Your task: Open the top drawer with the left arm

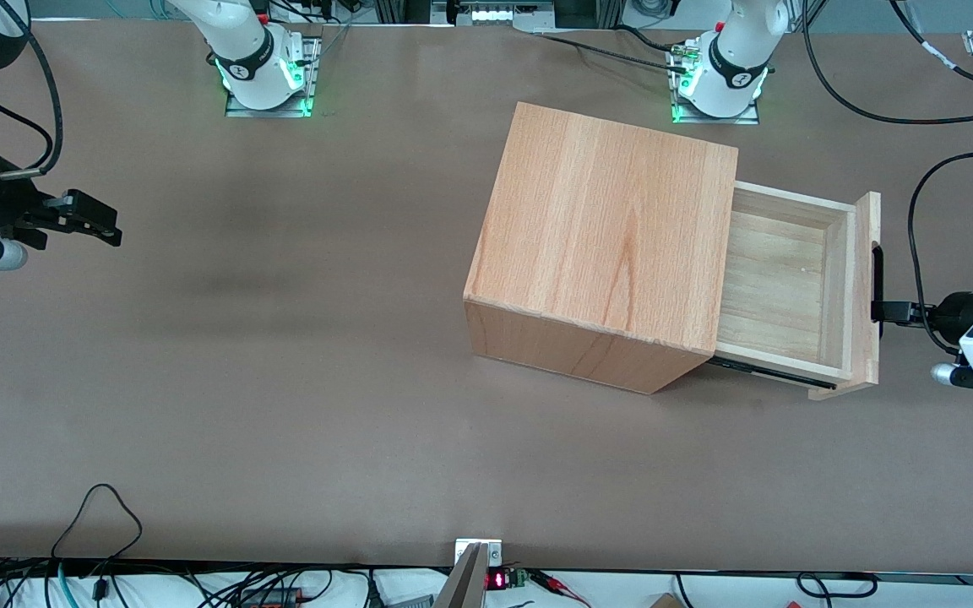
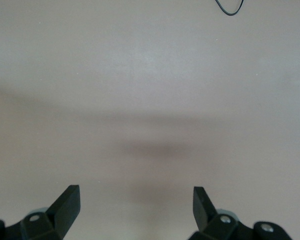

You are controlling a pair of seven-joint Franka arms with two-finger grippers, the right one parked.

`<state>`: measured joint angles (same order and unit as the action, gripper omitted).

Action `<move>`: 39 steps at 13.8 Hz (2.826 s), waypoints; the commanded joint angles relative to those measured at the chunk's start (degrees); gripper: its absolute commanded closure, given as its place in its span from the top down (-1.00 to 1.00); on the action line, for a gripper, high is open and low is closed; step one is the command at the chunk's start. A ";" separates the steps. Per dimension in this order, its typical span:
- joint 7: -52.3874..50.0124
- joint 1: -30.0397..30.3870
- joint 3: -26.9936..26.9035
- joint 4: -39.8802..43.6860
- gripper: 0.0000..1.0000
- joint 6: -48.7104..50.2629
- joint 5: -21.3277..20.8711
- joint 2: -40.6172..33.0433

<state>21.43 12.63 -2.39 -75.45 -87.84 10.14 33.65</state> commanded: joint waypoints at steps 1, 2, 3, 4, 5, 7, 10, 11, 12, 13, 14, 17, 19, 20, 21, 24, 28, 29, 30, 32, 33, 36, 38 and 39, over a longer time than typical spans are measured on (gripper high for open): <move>0.54 0.12 0.02 2.07 1.00 0.04 -2.94 0.98; 0.63 0.20 0.02 2.07 1.00 -0.84 -2.94 0.98; 1.15 0.29 0.02 1.98 1.00 -1.45 -2.94 0.98; 2.63 0.29 0.02 1.98 1.00 -1.55 -3.02 1.06; 3.26 0.38 0.02 1.98 1.00 -1.63 -3.03 1.06; 3.35 0.47 -0.07 1.98 1.00 -1.63 -3.03 0.98; 3.35 0.47 0.02 2.06 1.00 -1.55 -2.94 0.80; 3.35 0.38 0.02 2.07 1.00 -1.55 -2.94 0.80; 3.27 0.38 0.11 2.07 1.00 -1.46 -2.85 0.71; 3.26 0.38 0.11 2.07 1.00 -1.46 -2.85 0.71; 3.09 0.38 0.19 2.07 1.00 -1.20 -2.68 0.71; 3.18 0.64 0.46 2.07 1.00 -0.14 -2.41 0.28; 3.18 0.55 0.81 2.15 1.00 1.70 -2.32 0.27; 3.18 0.55 0.90 2.15 1.00 1.88 -2.23 0.01; 3.18 0.55 0.90 2.15 1.00 2.05 -2.23 -0.43; 3.79 0.55 1.07 2.24 1.00 2.76 -2.23 -0.61; 6.95 0.73 0.99 3.29 1.00 2.85 -2.15 -0.78; 6.96 0.73 0.90 4.43 1.00 3.54 -2.23 -1.04; 6.87 0.73 0.90 5.40 1.00 4.68 -2.32 -1.05; 6.87 0.73 0.81 7.42 1.00 6.36 -2.76 -1.40; 6.87 0.73 0.64 8.56 1.00 7.49 -2.76 -1.83; 5.56 0.21 0.63 10.67 1.00 11.18 -2.85 -4.72; 0.57 -0.41 1.16 11.73 1.00 13.82 -2.85 -7.36; -1.29 -1.72 1.16 11.99 1.00 14.88 -2.94 -8.42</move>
<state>23.79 12.64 -1.63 -64.08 -75.40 9.07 28.02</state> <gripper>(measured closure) 0.000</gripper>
